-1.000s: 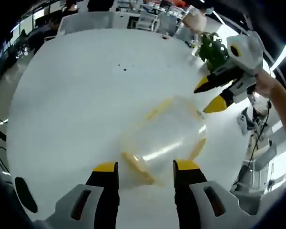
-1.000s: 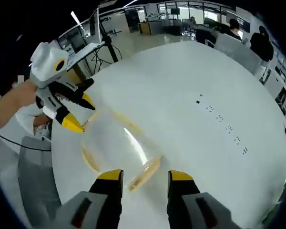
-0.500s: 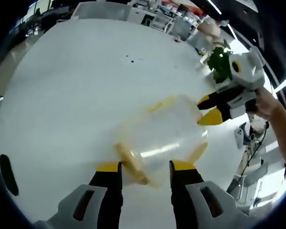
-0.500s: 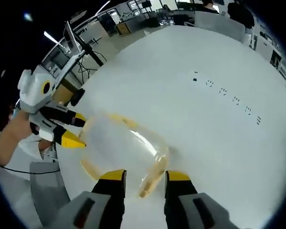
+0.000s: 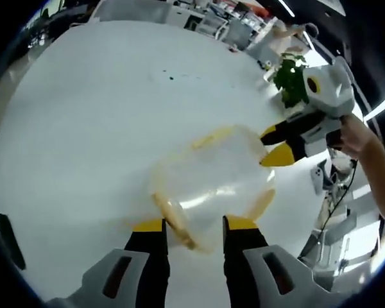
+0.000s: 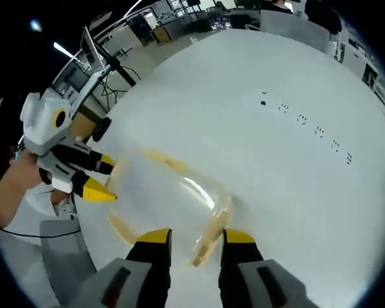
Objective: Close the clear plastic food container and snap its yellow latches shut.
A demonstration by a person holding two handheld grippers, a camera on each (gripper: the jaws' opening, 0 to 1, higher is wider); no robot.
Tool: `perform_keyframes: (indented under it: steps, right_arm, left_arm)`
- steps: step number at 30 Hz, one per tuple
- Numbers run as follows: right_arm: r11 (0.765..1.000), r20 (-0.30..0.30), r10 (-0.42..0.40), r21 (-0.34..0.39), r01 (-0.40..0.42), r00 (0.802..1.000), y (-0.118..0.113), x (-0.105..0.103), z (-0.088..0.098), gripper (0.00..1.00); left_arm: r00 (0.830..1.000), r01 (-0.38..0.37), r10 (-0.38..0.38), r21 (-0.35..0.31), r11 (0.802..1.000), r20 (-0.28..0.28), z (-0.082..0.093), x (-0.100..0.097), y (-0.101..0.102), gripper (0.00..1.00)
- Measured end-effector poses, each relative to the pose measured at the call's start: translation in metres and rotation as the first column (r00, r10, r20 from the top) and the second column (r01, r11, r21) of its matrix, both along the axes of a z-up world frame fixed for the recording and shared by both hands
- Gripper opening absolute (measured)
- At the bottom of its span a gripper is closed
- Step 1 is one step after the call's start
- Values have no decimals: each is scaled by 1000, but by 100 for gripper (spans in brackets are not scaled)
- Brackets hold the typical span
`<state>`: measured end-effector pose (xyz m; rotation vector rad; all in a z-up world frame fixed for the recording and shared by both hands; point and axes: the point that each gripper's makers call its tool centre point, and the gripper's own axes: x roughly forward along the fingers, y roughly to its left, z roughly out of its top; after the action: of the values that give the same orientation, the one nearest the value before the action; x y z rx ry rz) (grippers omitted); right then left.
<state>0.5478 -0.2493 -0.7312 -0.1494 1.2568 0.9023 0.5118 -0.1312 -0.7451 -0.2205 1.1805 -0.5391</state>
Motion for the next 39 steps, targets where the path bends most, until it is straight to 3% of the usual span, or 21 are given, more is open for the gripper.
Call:
perform_keyframes:
  steps: [4, 11, 20, 39]
  right_arm:
    - [995, -47, -68, 75, 71, 997, -5, -2, 1, 22]
    - [996, -22, -62, 66, 64, 998, -10, -6, 0, 22]
    - [995, -35, -86, 43, 88, 996, -10, -21, -2, 23]
    - [970, -61, -239, 21, 240, 969, -8, -45, -6, 24]
  left_arm:
    - [1000, 3, -3, 8, 1000, -5, 2, 0, 0, 28]
    - [1000, -9, 9, -2, 1000, 13, 3, 1, 0, 29]
    - [1000, 15, -15, 2, 1000, 10, 4, 2, 2, 29]
    - [994, 110, -110, 5, 994, 26, 4, -1, 2, 29]
